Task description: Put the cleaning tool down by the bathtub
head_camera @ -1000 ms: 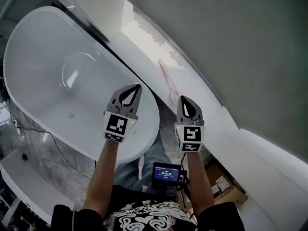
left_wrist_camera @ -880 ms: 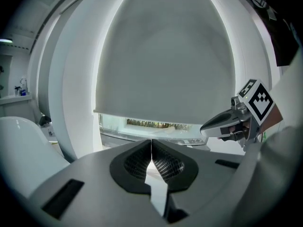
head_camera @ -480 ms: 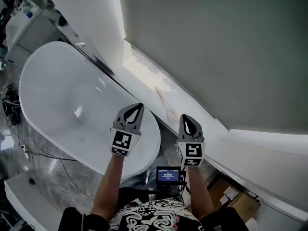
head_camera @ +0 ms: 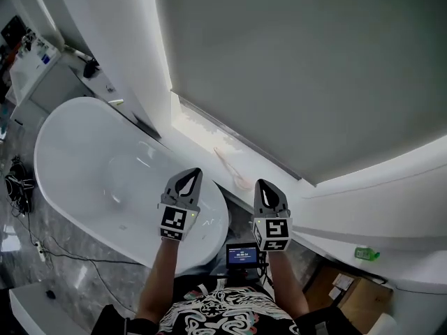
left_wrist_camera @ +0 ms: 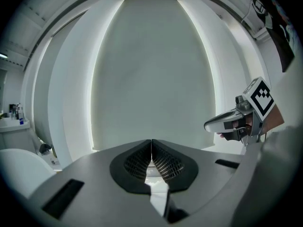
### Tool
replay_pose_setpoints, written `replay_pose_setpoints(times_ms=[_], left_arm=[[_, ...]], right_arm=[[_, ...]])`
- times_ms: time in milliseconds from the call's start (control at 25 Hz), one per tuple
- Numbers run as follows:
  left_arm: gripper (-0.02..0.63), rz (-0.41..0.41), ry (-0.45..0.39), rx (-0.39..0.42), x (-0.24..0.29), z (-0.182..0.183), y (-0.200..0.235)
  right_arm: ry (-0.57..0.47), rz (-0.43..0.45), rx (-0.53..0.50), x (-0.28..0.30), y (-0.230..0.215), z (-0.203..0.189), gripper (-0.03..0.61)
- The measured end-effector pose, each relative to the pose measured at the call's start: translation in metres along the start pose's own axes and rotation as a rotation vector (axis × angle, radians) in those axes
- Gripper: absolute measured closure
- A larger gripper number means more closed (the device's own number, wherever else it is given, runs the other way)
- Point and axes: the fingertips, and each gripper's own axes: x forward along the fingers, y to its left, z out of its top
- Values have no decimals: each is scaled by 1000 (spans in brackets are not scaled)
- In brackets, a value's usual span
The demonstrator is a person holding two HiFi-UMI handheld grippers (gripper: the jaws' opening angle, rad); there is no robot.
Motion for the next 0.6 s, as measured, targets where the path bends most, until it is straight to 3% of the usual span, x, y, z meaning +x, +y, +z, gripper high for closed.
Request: replay_pose_setpoints(times_ms=[600], left_arm=[[597, -20, -97, 60, -55, 58, -38]], right_arm=[[-94, -61, 38, -77, 4, 35, 551]])
